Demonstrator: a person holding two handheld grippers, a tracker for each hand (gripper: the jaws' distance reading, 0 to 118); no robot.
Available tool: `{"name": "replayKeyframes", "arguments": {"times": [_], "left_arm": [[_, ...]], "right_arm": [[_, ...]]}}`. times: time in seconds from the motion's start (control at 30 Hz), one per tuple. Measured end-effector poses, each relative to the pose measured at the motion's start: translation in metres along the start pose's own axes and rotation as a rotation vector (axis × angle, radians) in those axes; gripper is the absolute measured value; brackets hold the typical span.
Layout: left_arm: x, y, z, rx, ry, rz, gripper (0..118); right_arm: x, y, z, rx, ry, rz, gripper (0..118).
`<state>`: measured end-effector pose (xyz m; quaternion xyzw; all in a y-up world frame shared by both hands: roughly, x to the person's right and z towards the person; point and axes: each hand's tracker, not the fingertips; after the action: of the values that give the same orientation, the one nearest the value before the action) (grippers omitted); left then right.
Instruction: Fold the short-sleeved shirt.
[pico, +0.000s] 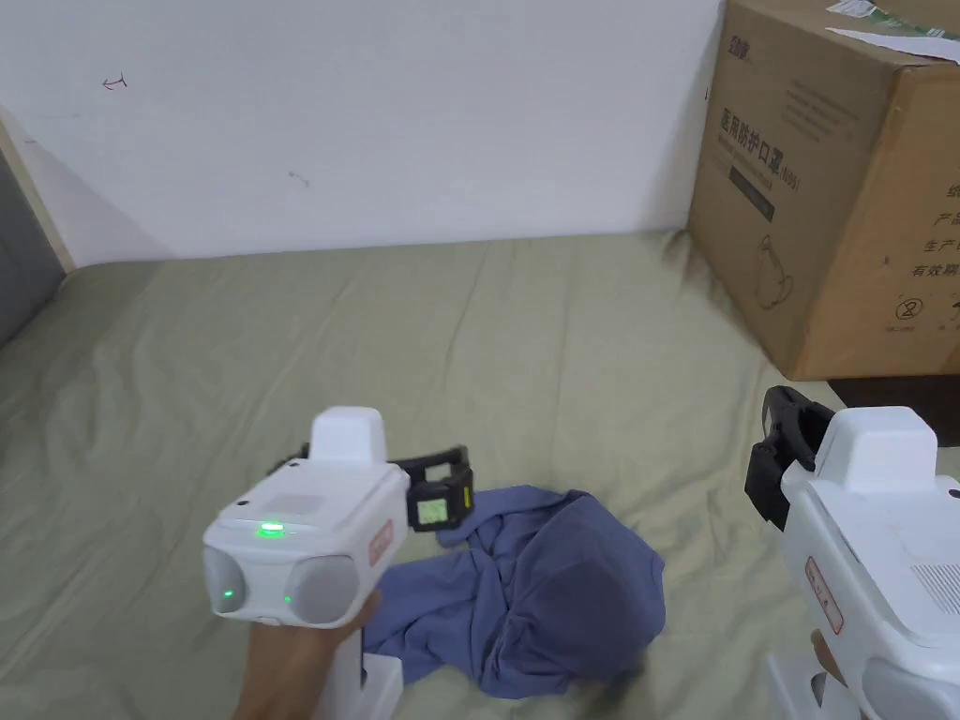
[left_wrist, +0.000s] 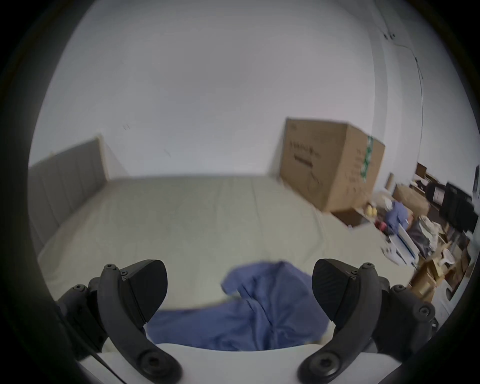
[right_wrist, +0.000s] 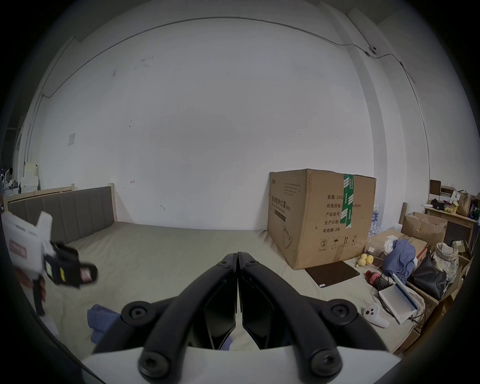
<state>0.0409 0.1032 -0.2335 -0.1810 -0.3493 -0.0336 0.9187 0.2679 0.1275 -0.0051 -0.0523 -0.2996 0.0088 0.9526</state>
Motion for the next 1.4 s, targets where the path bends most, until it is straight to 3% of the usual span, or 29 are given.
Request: {"name": "replayKeyframes", "arguments": {"times": [0.1, 0.23, 0.3, 0.33, 0.63, 1.17, 1.23, 1.37, 1.4], "left_arm": [[-0.018, 0.01, 0.017, 0.095, 0.065, -0.02, 96], [-0.038, 0.011, 0.032, 0.18, 0.138, -0.01, 58], [-0.046, 0.009, 0.037, 0.194, 0.13, 0.001, 15], [-0.049, 0.007, 0.038, 0.212, 0.129, 0.011, 0], [-0.057, -0.002, 0.035, 0.198, 0.171, -0.054, 0], [-0.123, -0.099, -0.106, -0.518, 0.13, 0.124, 0], [-0.132, -0.11, -0.12, -0.555, 0.147, 0.141, 12], [-0.148, -0.126, -0.144, -0.676, 0.184, 0.203, 102], [-0.149, -0.129, -0.148, -0.697, 0.185, 0.204, 105]], "right_arm": [[-0.004, 0.005, 0.0, 0.015, 0.006, -0.005, 0], [-0.01, 0.009, 0.0, 0.029, 0.017, -0.006, 0], [-0.014, 0.01, 0.0, 0.031, 0.021, -0.005, 0], [-0.015, 0.011, 0.0, 0.033, 0.024, -0.005, 0], [-0.021, 0.01, -0.006, 0.03, 0.038, -0.001, 0], [-0.005, -0.033, -0.05, -0.061, 0.039, 0.02, 0], [-0.004, -0.039, -0.054, -0.079, 0.034, 0.023, 0], [-0.001, -0.051, -0.064, -0.115, 0.023, 0.026, 0], [0.0, -0.054, -0.067, -0.123, 0.021, 0.025, 0]]}}
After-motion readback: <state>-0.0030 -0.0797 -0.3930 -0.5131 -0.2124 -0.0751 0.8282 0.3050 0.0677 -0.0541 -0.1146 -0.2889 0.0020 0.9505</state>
